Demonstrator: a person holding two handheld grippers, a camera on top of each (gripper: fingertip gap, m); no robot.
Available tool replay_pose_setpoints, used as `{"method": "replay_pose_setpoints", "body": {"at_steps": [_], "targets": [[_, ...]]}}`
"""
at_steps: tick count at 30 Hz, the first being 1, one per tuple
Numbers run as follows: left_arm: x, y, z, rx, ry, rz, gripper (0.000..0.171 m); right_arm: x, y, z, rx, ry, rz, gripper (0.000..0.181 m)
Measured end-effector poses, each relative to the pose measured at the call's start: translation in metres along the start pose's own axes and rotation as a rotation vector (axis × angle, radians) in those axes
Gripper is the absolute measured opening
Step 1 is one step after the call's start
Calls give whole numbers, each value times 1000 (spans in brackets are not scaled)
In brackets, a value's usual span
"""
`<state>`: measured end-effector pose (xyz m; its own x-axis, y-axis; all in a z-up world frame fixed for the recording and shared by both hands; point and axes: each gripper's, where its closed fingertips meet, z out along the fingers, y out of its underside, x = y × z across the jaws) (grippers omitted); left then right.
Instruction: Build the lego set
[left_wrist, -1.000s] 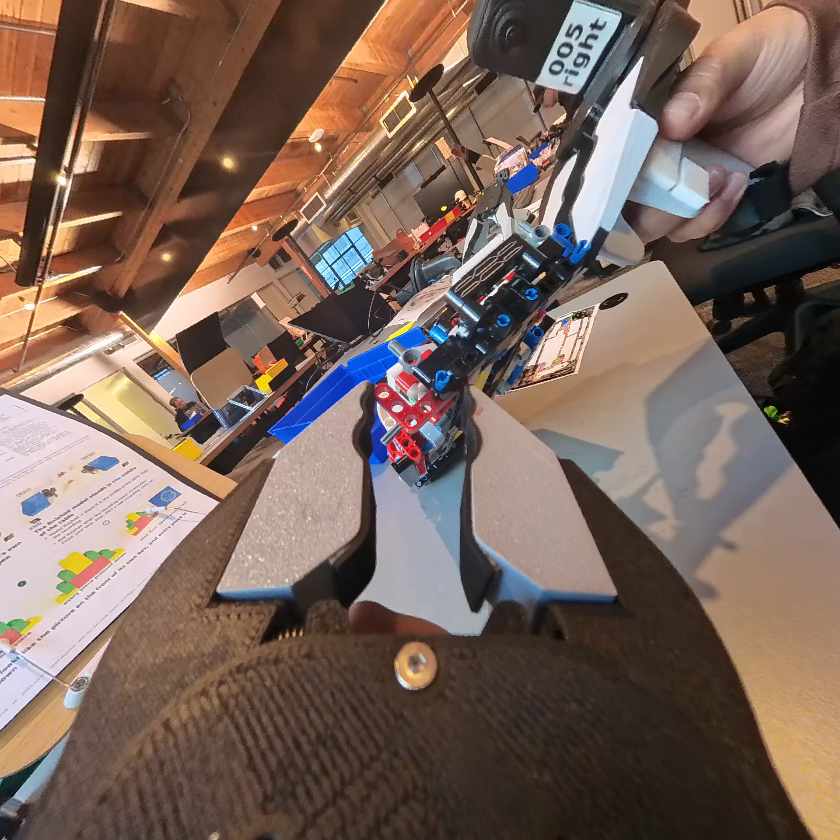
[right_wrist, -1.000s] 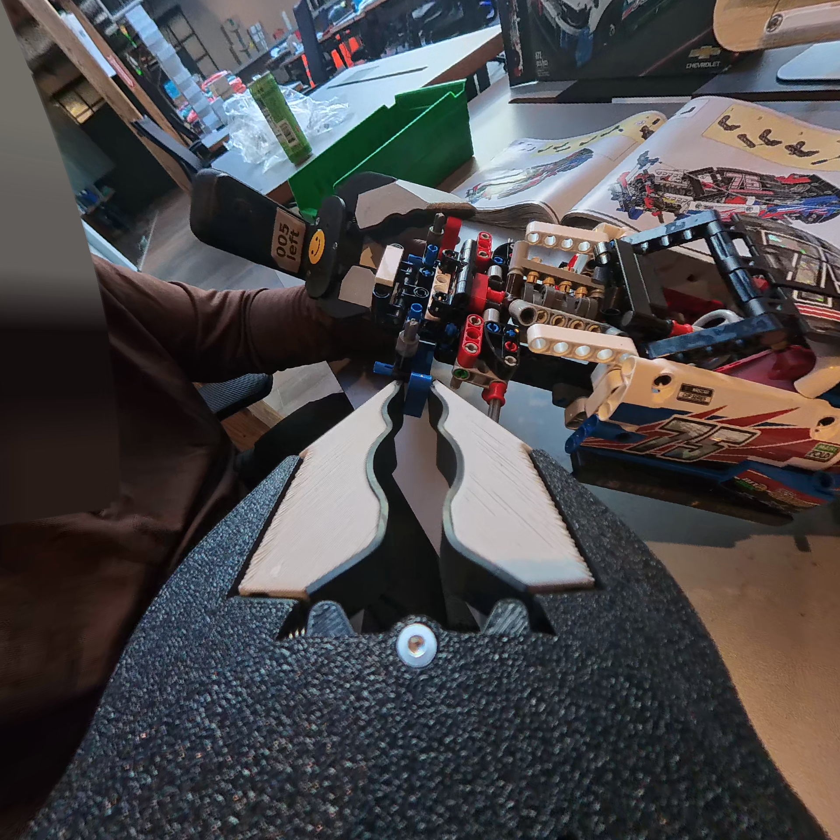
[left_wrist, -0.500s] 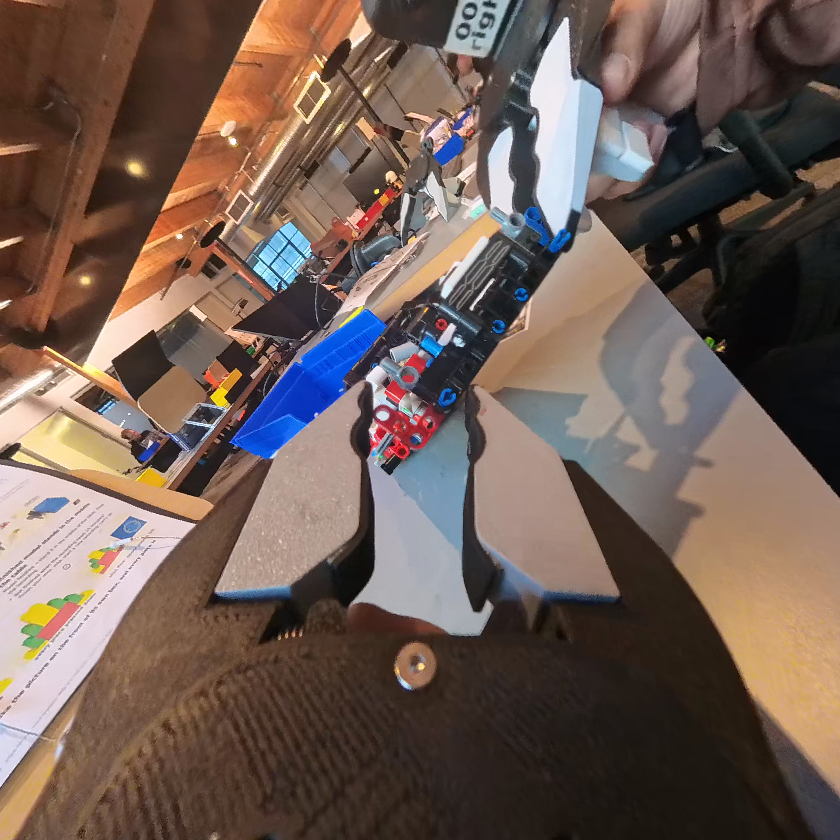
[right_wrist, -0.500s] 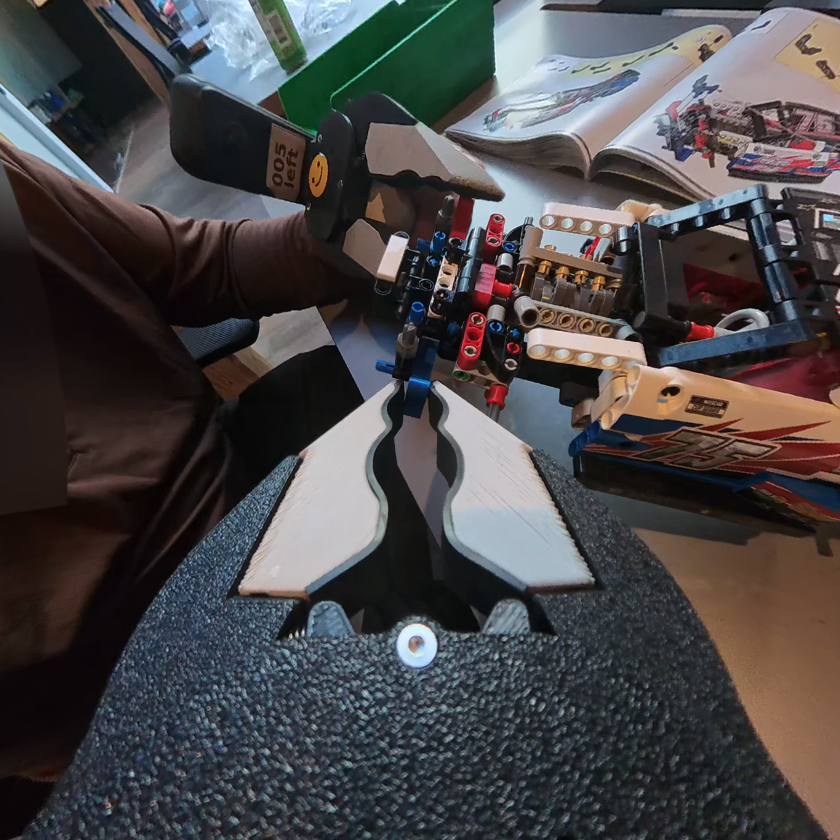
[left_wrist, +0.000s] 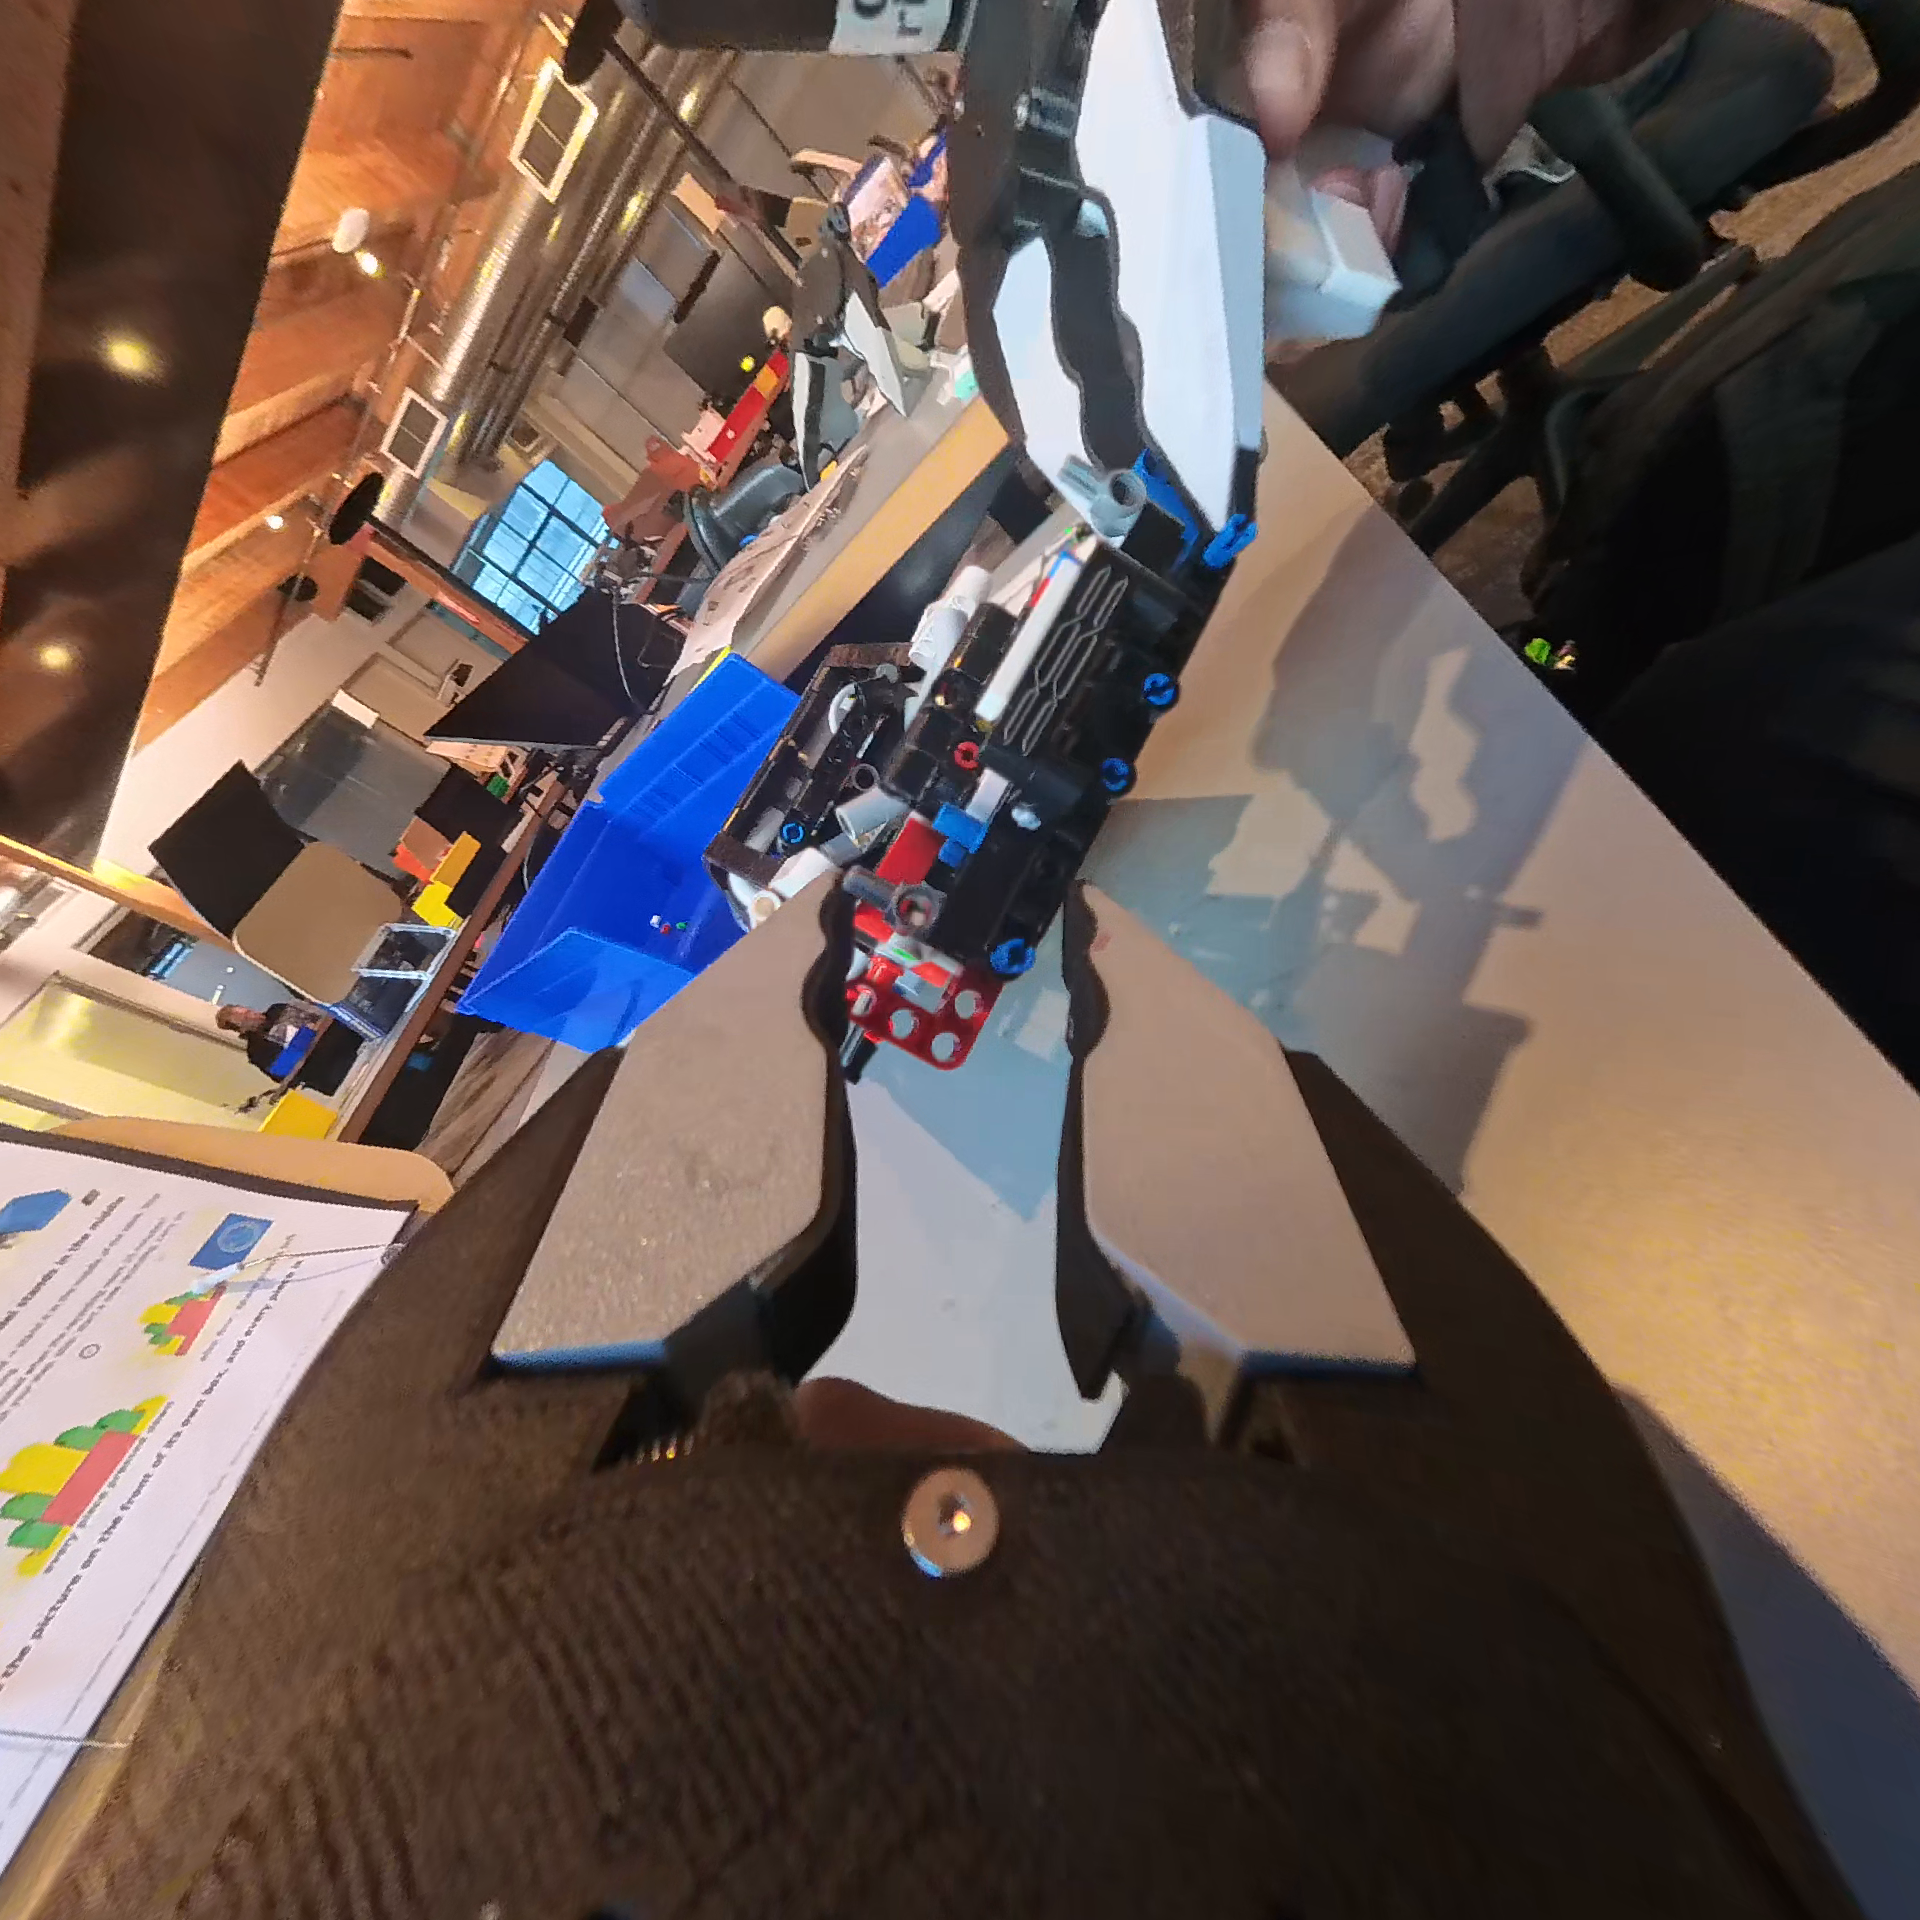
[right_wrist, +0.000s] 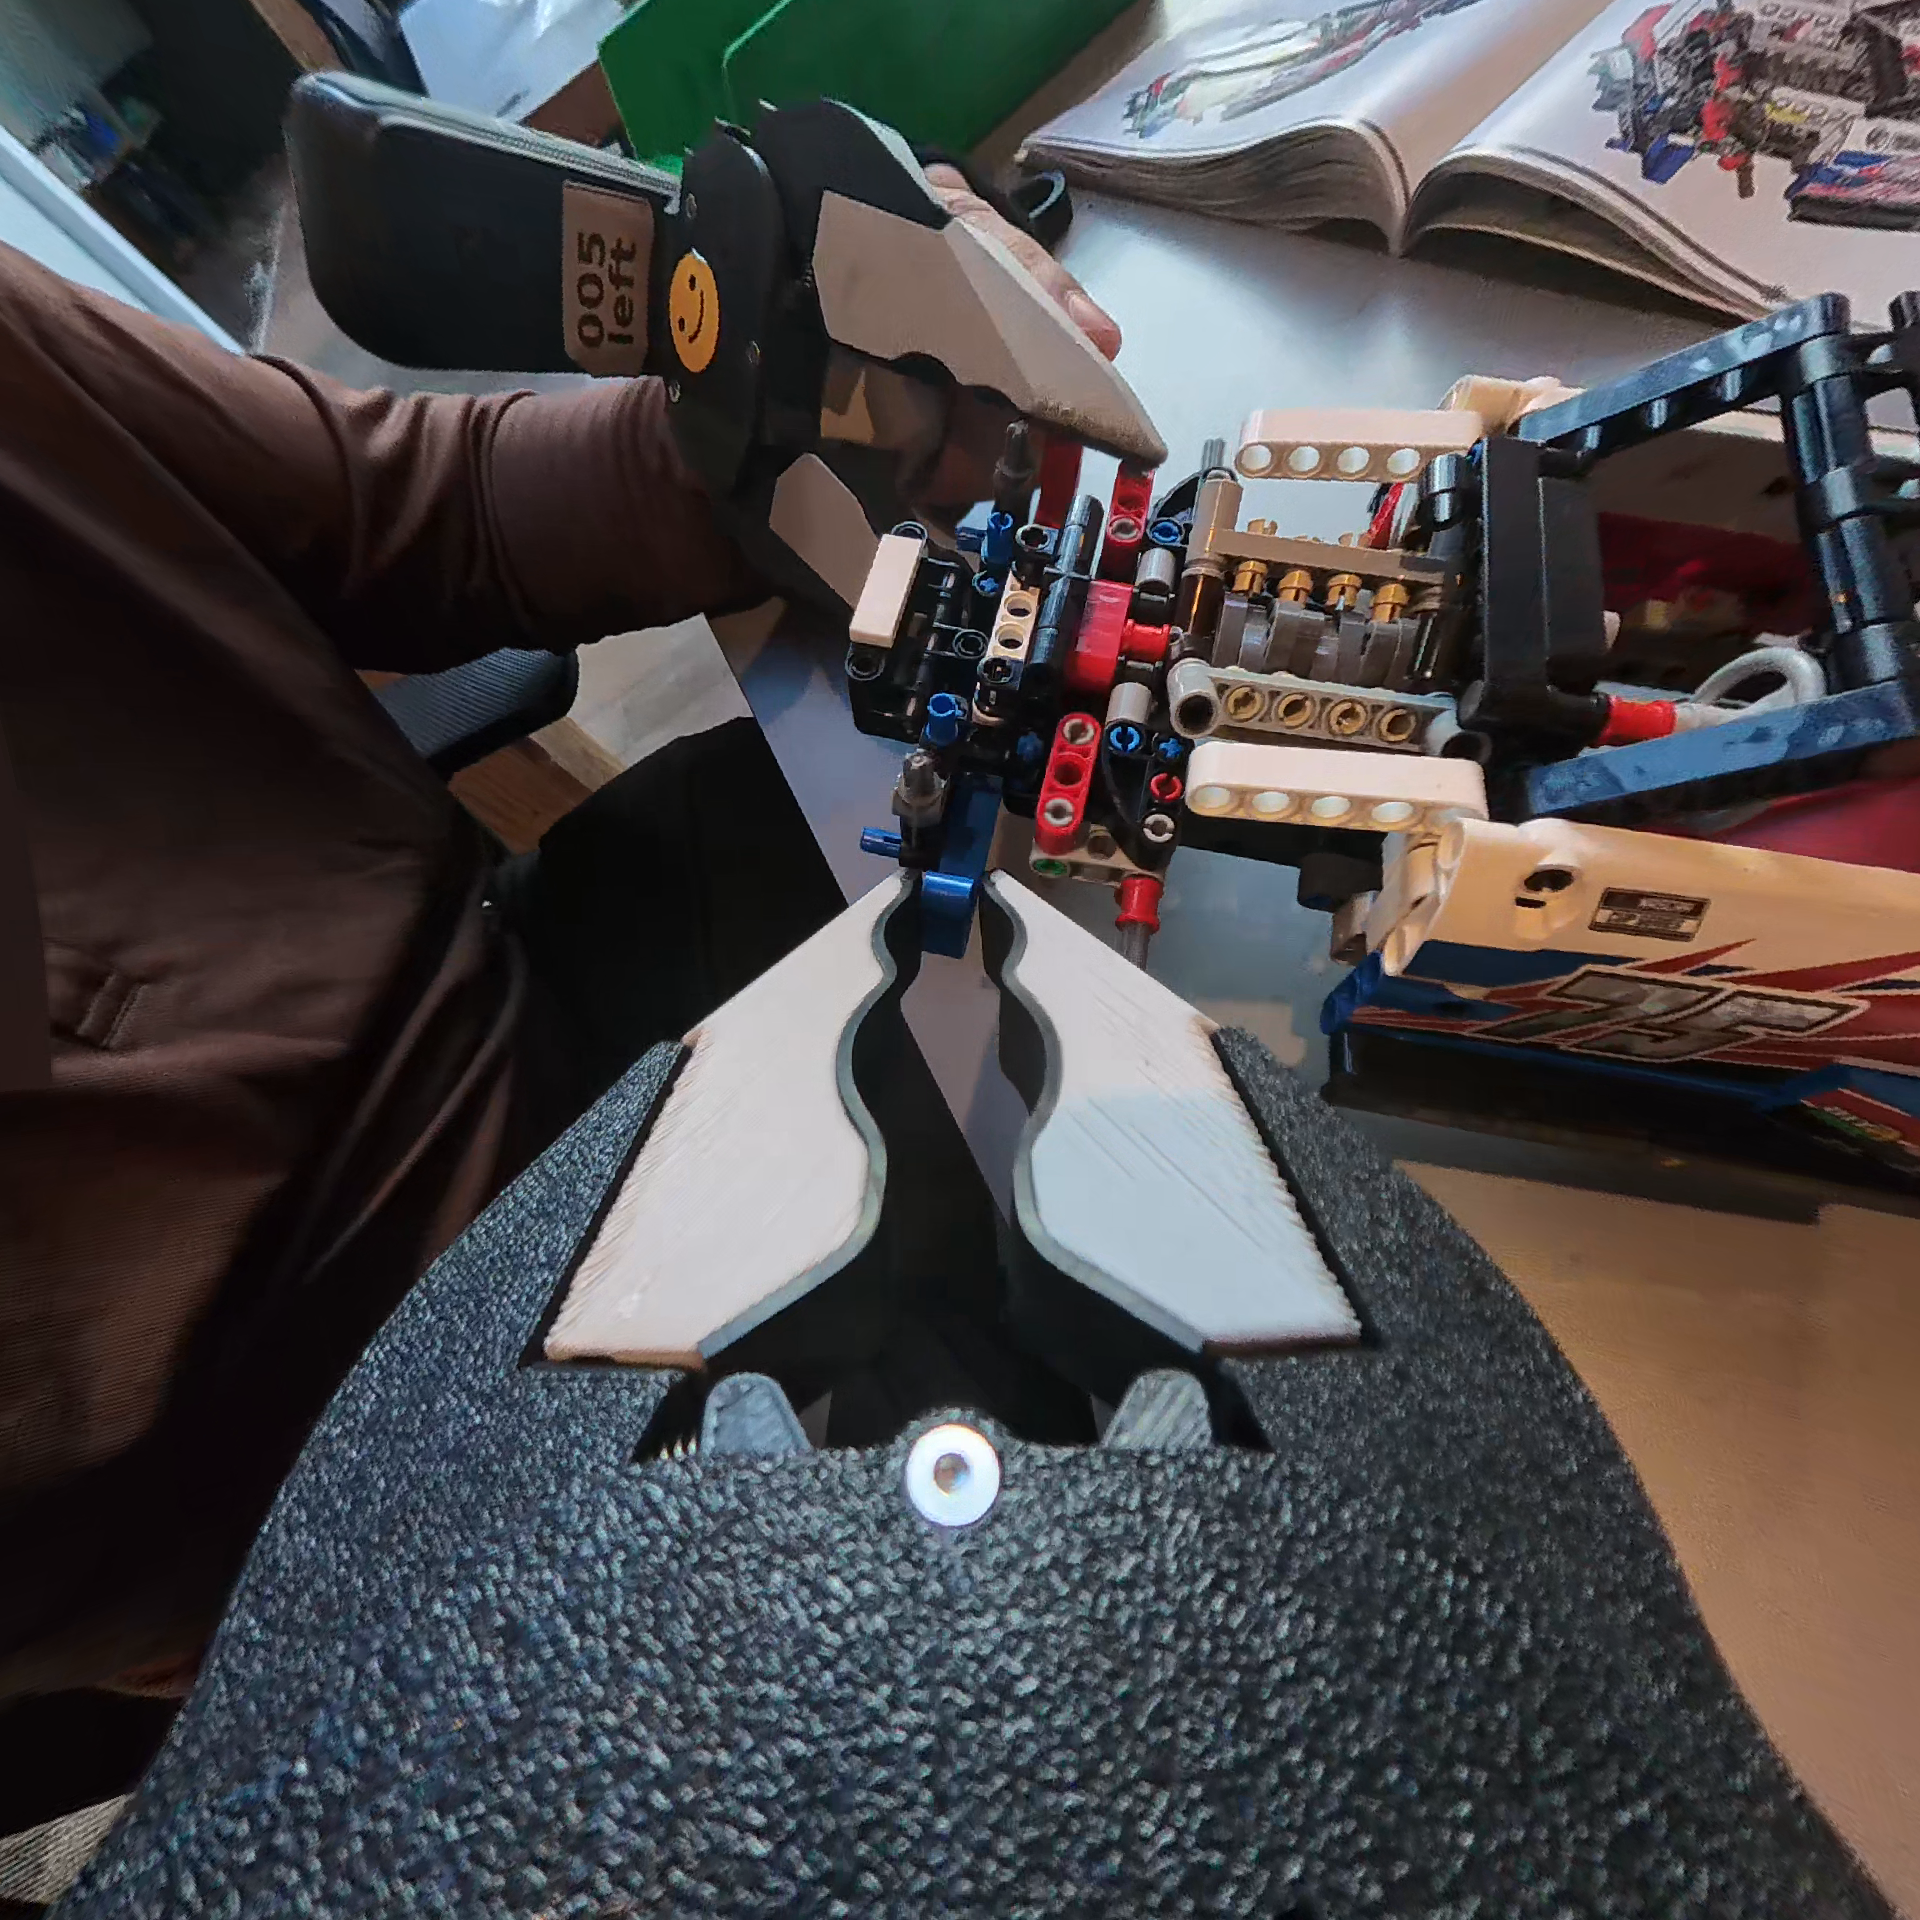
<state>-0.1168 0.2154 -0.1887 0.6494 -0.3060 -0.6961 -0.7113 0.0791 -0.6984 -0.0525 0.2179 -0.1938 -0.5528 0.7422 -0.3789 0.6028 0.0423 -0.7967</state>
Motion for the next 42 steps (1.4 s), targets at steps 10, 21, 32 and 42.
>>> {"method": "replay_pose_setpoints", "body": {"at_steps": [10,21,32,42], "targets": [[2,5,1,-29,0,52,36,4,5,2,-12,-6,14,11],[44,46,-6,-211,130,216,38,16,47,30,-99,247,-159,9],[69,46,-23,-267,317,120,40,17,69,40,-170,266,-191,9],[78,40,-23,-230,360,63,37,17,62,20,-138,321,-196,9]]}}
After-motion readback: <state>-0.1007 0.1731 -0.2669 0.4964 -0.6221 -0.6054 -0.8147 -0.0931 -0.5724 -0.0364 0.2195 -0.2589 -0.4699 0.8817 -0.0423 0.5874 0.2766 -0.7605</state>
